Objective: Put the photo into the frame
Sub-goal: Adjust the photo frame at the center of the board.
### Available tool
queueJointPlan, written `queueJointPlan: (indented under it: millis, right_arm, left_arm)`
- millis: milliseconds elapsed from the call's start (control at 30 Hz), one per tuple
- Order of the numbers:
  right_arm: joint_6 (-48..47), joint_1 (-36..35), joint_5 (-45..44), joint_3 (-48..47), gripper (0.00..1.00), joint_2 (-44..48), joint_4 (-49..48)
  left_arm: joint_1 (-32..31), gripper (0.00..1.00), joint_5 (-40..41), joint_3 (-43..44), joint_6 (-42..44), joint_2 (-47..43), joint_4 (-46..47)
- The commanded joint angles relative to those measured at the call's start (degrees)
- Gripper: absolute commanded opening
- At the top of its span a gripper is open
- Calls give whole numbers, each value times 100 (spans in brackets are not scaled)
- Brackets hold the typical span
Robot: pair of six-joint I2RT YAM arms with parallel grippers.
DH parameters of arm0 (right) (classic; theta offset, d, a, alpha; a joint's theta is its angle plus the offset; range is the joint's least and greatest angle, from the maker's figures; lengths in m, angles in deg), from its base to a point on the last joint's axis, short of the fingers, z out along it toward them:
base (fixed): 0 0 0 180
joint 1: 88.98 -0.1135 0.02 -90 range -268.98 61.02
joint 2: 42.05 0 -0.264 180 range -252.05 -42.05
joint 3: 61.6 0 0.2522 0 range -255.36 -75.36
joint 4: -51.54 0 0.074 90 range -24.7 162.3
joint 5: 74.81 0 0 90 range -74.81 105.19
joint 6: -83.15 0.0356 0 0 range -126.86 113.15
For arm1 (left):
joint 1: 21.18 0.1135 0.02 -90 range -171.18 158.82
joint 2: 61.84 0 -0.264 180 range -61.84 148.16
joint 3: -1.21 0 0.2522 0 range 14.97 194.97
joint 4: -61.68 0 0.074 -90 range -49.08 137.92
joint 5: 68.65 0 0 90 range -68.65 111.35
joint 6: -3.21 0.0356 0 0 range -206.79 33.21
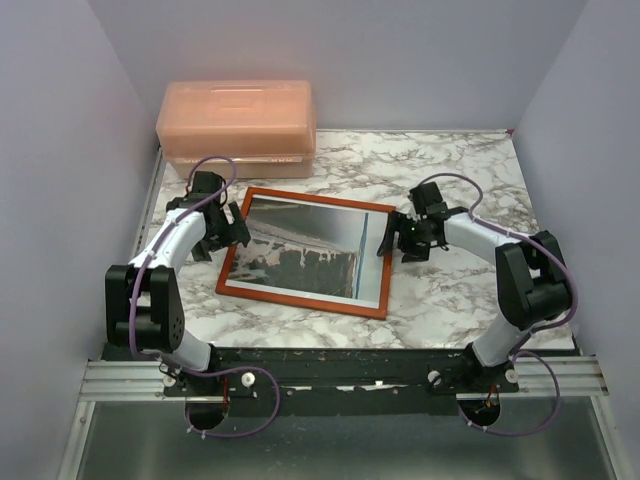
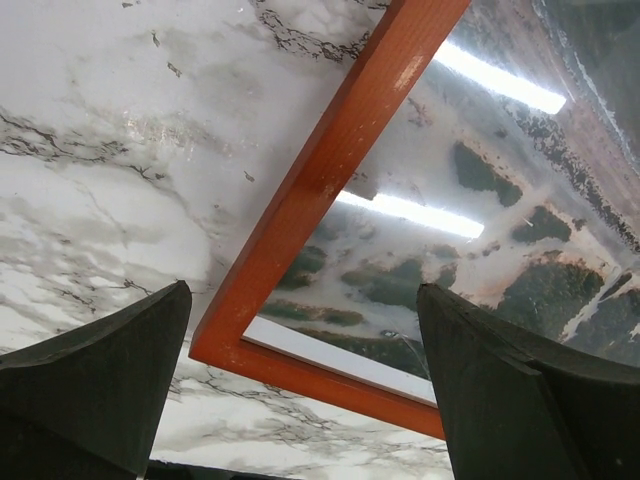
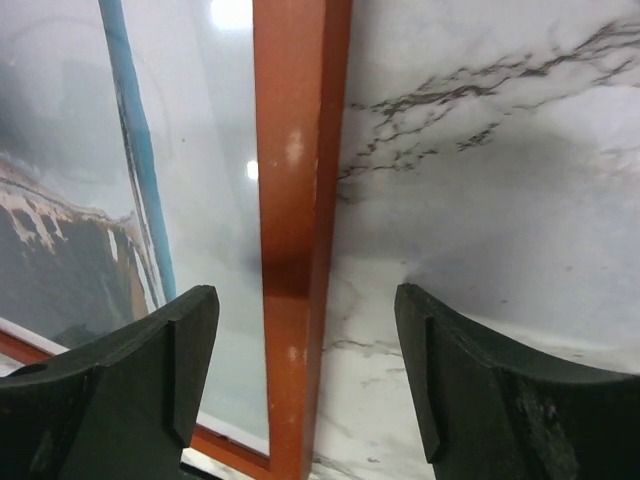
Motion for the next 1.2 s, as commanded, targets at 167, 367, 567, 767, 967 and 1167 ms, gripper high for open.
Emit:
queueJointPlan:
  millis: [167,367,567,767,967,1167]
  right_arm:
    - [90,-258,-776,95,57,-324,470]
    - [-175,-262,-1503,81,30,-192,686]
    - [-418,-254,-2392,64,17,-135,892]
    - [-536,-131,-3098,-155,17,-85,1007]
    - [-611,186,-2847,-463,26,-221,1010]
    - [-504,210,-2228,-591,81,-85,981]
  left_arm:
    - [25,98,44,-125,117,-501,0]
    - [25,98,105,-133,211,-564,29]
    - [25,98,73,-145,269,-440,49]
    - [19,98,-237,-184,330,-319,131]
    - [21,95,-762,-216,383,-154,239]
    - [12,93,-1741,-291,435,106,449]
